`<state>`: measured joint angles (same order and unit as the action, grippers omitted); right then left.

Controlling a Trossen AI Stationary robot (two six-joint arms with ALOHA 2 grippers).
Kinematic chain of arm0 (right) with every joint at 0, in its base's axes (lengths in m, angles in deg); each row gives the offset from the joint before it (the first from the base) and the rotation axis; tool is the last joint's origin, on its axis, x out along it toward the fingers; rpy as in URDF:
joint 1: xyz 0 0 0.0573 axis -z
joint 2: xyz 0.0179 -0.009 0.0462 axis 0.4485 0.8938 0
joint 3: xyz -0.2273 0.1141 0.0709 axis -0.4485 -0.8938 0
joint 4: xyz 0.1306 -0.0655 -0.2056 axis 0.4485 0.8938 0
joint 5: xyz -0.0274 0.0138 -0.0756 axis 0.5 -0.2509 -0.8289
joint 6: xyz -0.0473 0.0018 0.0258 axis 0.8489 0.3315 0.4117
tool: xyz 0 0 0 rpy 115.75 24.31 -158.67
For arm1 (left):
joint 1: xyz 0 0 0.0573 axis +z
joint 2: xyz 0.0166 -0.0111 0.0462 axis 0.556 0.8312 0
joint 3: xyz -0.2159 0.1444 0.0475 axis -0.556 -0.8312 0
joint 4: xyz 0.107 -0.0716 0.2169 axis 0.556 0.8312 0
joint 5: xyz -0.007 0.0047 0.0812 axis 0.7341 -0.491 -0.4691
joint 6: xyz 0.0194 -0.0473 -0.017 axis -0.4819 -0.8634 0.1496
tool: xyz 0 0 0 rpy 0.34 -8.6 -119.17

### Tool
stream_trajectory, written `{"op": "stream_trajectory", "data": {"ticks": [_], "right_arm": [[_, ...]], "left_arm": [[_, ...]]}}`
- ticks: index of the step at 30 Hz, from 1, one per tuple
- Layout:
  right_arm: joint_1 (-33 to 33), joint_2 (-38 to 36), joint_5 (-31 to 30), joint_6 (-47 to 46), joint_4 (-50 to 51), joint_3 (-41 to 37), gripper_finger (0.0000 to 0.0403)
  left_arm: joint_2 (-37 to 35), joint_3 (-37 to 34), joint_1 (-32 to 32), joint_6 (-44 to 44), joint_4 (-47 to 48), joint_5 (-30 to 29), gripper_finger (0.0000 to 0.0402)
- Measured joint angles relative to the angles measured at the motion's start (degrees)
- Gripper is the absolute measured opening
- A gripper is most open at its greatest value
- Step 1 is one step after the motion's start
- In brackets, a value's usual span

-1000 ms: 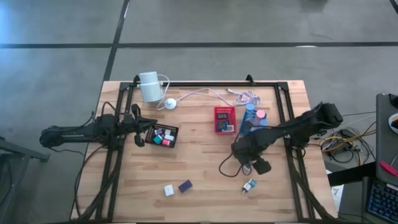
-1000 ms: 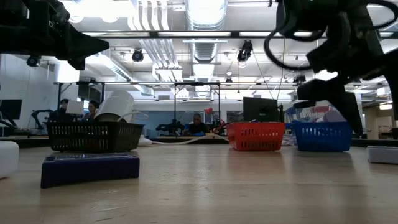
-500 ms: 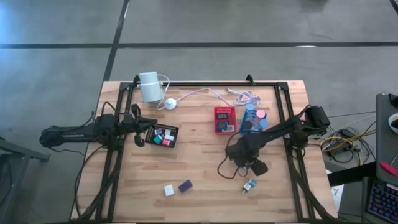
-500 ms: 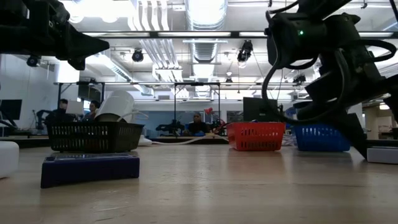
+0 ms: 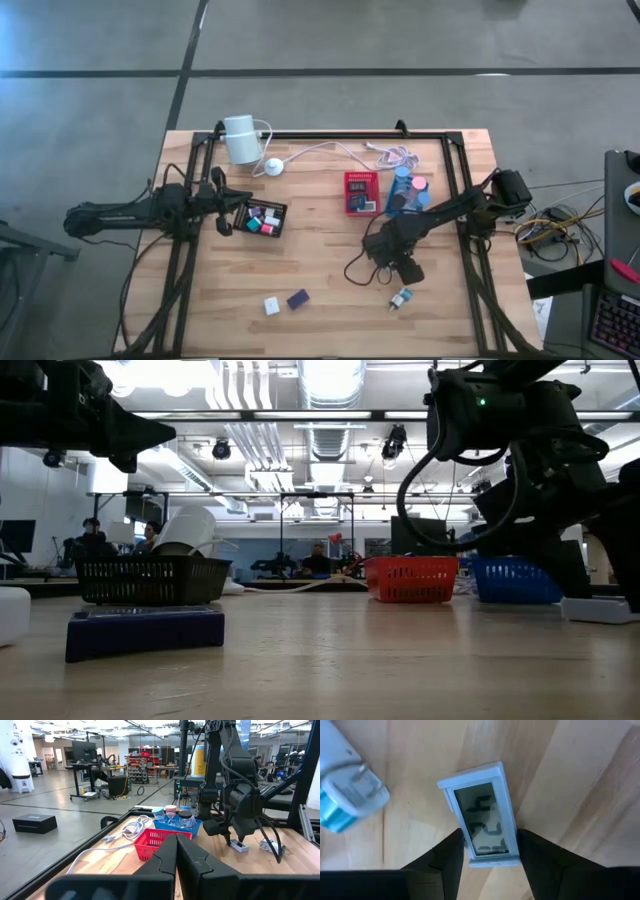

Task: Pick & Place Office items
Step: Put the white digital clock into the red bin

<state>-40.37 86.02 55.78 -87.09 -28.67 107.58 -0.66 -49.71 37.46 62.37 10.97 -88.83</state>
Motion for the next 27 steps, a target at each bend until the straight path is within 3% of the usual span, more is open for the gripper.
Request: {"op": "stream_trajectory", "data": {"ticks": [16, 21, 27], "right_arm": [[1.6, 0.1, -0.7, -13.0, -10.0, 0.0, 0.0165], [1.6, 0.1, -1.8, -9.0, -15.2, 0.1, 0.0173], [0.4, 0.2, -4.6, -4.1, -17.1, 0.1, 0.022]], "left_arm": [[0.0, 0.0, 0.0, 0.0, 0.0, -0.1, 0.0012], [0.0, 0.0, 0.0, 0.0, 0.0, -0.2, 0.0012], [0.0, 0.0, 0.0, -0.2, 0.0, -0.2, 0.0012]]}}
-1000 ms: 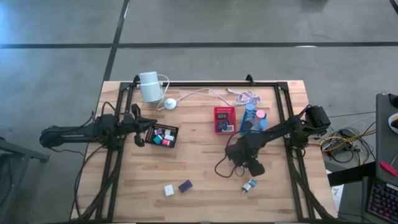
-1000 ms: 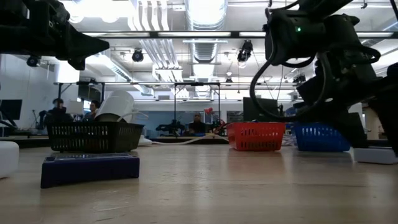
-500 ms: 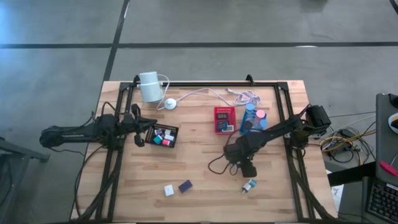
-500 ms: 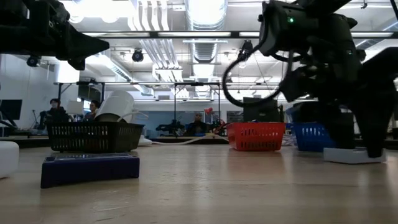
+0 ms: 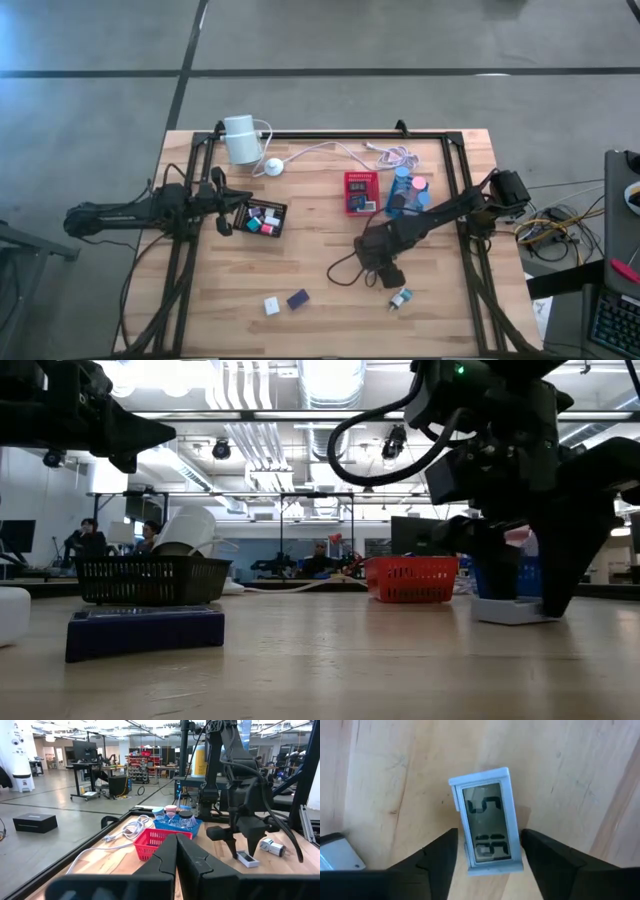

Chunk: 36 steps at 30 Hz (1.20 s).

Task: Pick & Place Office items
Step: Put the white digital clock into the red bin

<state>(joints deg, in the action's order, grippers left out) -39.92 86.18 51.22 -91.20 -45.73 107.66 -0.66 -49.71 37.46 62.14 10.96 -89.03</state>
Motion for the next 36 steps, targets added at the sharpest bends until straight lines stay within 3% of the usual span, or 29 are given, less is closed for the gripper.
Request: {"op": "stream_trajectory", "data": {"ticks": [5, 10, 14, 18, 22, 28, 36], "right_arm": [[-1.1, 0.0, -0.8, 3.4, -0.2, 0.1, 0.0249], [-2.4, 0.5, -4.9, 6.0, -0.2, 0.1, 0.0246], [-2.7, 0.6, -5.7, 5.7, -0.2, 0.2, 0.021], [-2.6, 0.4, -5.6, 5.9, 0.3, 1.1, 0.0148], [-2.1, -1.4, -5.0, 6.7, -3.2, 1.2, 0.0139], [0.3, -9.5, -0.3, 5.6, -10.6, 0.6, 0.0139], [3.6, -25.6, 0.1, 3.9, -22.6, -3.2, 0.0139]], "left_arm": [[0.0, 0.0, 0.0, -0.6, 0.0, 0.0, 0.0012], [0.0, 0.0, 0.0, -0.6, 0.0, 0.0, 0.0012], [0.0, 0.0, 0.0, -0.6, 0.0, -0.2, 0.0012], [0.0, 0.0, 0.0, -0.6, 0.0, -0.2, 0.0012], [0.0, 0.0, 0.0, -0.8, 0.0, -0.2, 0.0012], [0.0, 0.0, 0.0, -0.8, 0.0, -0.2, 0.0012], [0.3, 0.0, 0.0, -0.8, 0.0, -0.3, 0.0012]]}}
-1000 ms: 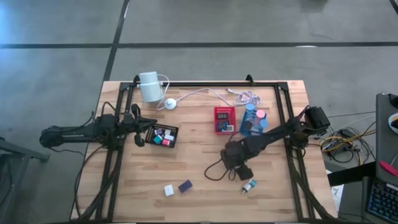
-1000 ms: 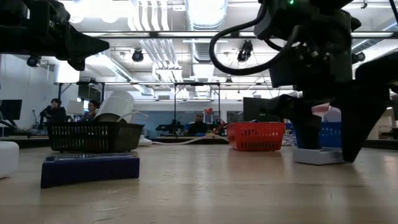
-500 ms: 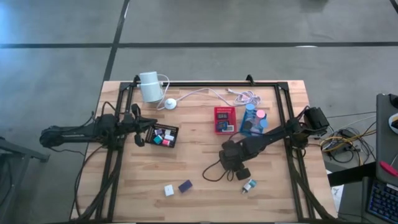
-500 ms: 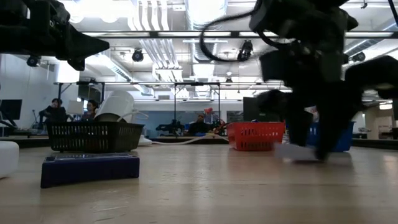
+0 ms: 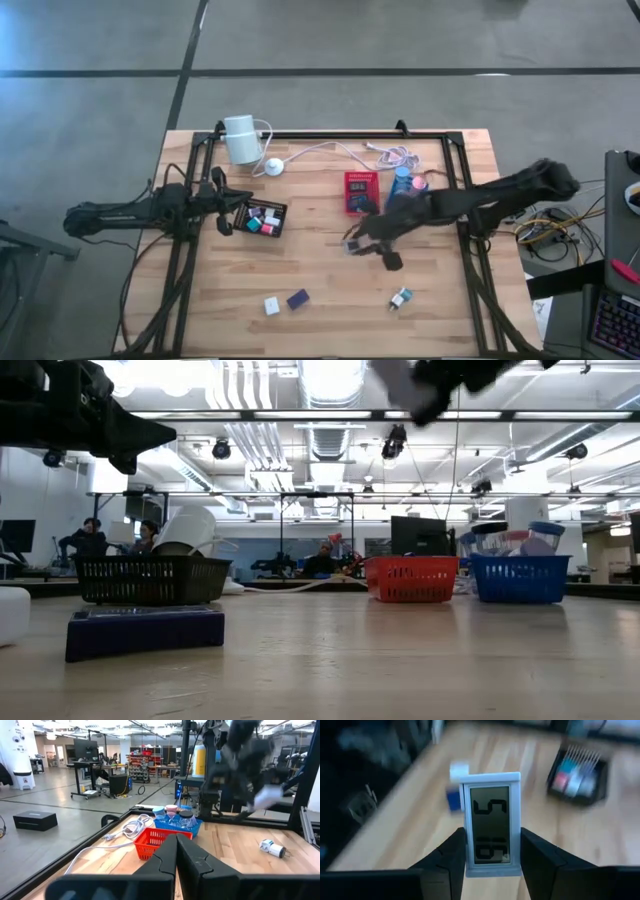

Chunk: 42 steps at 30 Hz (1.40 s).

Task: Pick & Place Office items
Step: Put the white digital clock into the red bin

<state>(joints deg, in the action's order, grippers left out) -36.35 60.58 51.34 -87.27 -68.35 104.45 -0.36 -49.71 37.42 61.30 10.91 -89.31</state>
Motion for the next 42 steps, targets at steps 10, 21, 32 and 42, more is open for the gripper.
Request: {"op": "stream_trajectory", "data": {"ticks": [10, 21, 32, 42], "right_arm": [[2.6, -24.0, 0.3, -3.3, -17.2, -13.6, 0.0139], [3.1, -44.1, -5.5, -2.9, -23.3, -30.2, 0.0139], [3.4, -55.4, -6.0, -2.0, -35.1, -43.9, 0.0139], [3.3, -60.2, -8.9, 0.4, -35.4, -47.3, 0.0139]], "left_arm": [[0.1, 0.0, 0.0, -0.3, 0.1, 0.0, 0.0012], [0.1, 0.0, 0.0, -2.2, 0.1, 0.0, 0.0012], [0.2, 0.0, 0.0, -2.2, 0.1, 0.0, 0.0012], [0.4, 0.0, 0.0, -2.4, 0.1, -0.1, 0.0012]]}}
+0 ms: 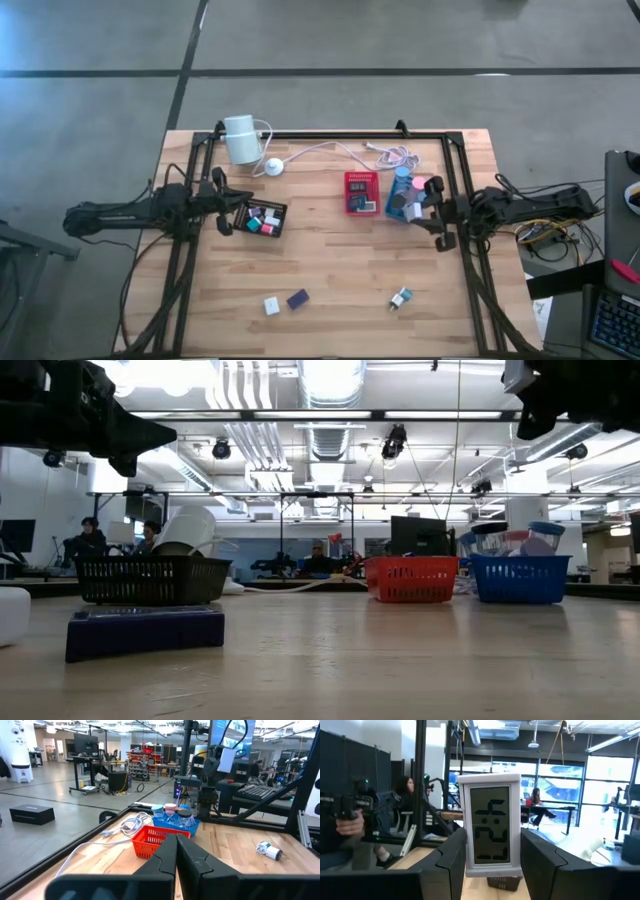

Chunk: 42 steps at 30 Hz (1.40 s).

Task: Pick & Place Office items
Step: Put the white digital clock into the red bin

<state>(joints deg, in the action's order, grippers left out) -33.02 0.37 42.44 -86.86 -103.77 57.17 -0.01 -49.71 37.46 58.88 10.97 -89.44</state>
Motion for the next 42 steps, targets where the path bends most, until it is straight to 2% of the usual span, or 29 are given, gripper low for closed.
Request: {"op": "stream_trajectory", "data": {"ticks": [13, 30, 36, 42], "right_arm": [[0.4, -7.7, -1.5, 1.1, 3.8, -2.7, 0.0139], [0.4, -8.0, -2.0, 1.7, 6.3, -2.8, 0.014], [0.4, -7.4, -9.5, 1.1, 7.5, -1.9, 0.0141], [0.5, 0.0, -19.9, -2.5, 18.2, 6.6, 0.0142]], "left_arm": [[0.0, 0.0, 0.0, -0.4, 0.0, 0.0, 0.0012], [0.0, 0.0, 0.0, -0.1, 0.0, 0.1, 0.0012], [0.0, 0.0, 0.0, -0.1, 0.0, 0.0, 0.0012], [0.0, 0.0, 0.0, -0.4, 0.0, -1.2, 0.0012]]}}
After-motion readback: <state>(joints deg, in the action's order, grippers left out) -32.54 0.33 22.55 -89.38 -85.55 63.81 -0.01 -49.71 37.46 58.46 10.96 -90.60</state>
